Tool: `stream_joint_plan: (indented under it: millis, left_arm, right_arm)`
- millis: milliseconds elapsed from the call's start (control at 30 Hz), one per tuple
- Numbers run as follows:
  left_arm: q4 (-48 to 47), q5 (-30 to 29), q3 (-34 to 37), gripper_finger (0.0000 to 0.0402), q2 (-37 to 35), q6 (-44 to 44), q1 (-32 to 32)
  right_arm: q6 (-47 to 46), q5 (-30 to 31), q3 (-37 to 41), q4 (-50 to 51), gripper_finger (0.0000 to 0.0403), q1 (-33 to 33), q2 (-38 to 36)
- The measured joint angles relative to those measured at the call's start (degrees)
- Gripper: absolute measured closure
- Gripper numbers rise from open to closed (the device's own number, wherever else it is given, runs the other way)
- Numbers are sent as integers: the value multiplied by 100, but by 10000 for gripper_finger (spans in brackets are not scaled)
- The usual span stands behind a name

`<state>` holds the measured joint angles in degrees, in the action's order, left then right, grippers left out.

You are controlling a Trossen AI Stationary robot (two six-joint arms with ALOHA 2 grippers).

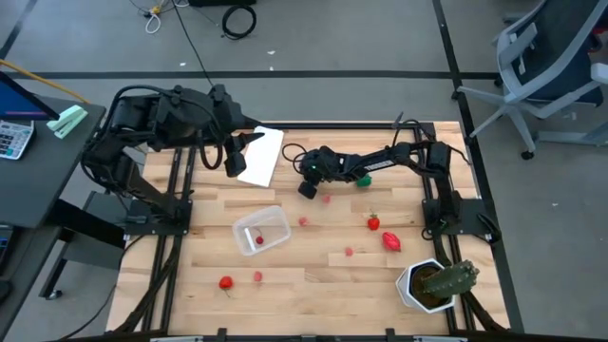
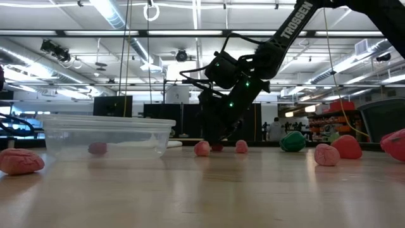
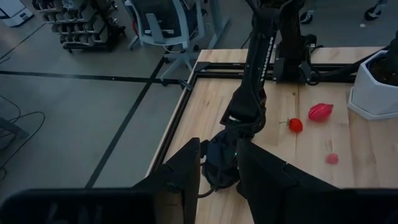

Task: Pick and placing Produce into tupperware
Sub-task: Put the cherry into the transparent bin

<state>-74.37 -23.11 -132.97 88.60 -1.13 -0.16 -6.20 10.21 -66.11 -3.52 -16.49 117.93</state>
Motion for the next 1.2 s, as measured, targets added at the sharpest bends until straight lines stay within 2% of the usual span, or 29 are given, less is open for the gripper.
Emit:
stream_joint_plan:
  millis: [67, 133, 300, 500, 700, 900, 1000, 1100, 1200]
  left_arm:
    - [0, 0, 0, 286, 0, 0, 0]
    - [0, 0, 0, 285, 0, -1, 0]
    - [0, 0, 0, 290, 0, -1, 0]
    - [0, 0, 0, 289, -4, 31, 0]
    - [109, 0, 0, 288, -4, 41, 21]
    - [454, 0, -9, 291, 33, 44, 117]
    - [538, -1, -10, 288, 98, 42, 163]
    - [678, 0, -1, 287, 181, 44, 229]
    - [656, 0, -2, 290, 229, 44, 277]
  right_arm:
    - [-1, 7, 0, -19, 375, 12, 0]
    - [26, -6, 0, -44, 392, 66, 0]
    - [7, -2, 0, -571, 395, 384, -88]
    - [156, -34, 0, -973, 398, 1115, -737]
    - [469, -211, -9, -2359, 400, 1830, -1176]
    - [177, -267, -11, -3486, 400, 2258, -559]
    - [46, -267, -246, -3714, 401, 2329, -180]
    - [-81, -273, -711, -3553, 401, 2300, 250]
    - [-112, -321, -1324, -2903, 401, 2221, 722]
